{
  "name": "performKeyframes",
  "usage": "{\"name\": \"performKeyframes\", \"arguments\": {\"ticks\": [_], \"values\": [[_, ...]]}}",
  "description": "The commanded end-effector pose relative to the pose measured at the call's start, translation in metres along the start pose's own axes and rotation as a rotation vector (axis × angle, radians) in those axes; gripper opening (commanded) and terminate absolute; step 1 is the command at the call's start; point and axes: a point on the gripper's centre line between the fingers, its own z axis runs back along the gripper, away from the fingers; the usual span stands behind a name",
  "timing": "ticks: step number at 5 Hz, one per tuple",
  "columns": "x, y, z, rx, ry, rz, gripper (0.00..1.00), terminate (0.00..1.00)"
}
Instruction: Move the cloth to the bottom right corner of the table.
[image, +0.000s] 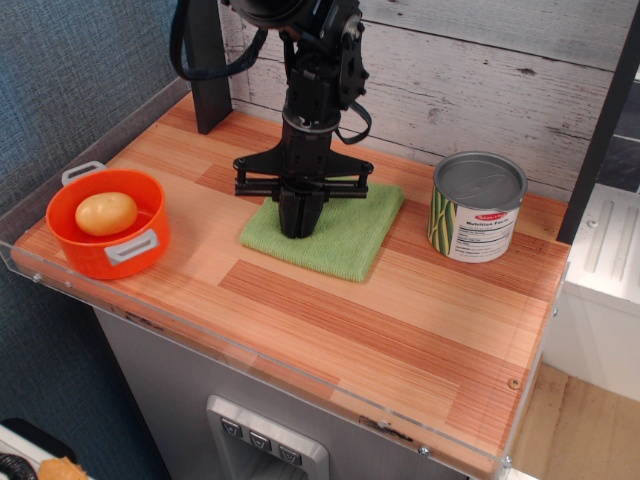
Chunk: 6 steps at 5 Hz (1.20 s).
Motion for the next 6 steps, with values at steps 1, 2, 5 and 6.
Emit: {"name": "performKeyframes", "arguments": {"ticks": [1, 2, 5, 6], "values": [[-0.032, -0.001, 0.009, 0.007, 0.003, -0.031, 0.00, 0.00], [-0.051, -0.003, 0.006, -0.004, 0.005, -0.066, 0.00, 0.00], [-0.105, -0.031, 0.014, -0.057, -0.017, -0.176, 0.00, 0.00], [-0.112, -0.044, 0.016, -0.079, -0.025, -0.187, 0.00, 0.00]]}}
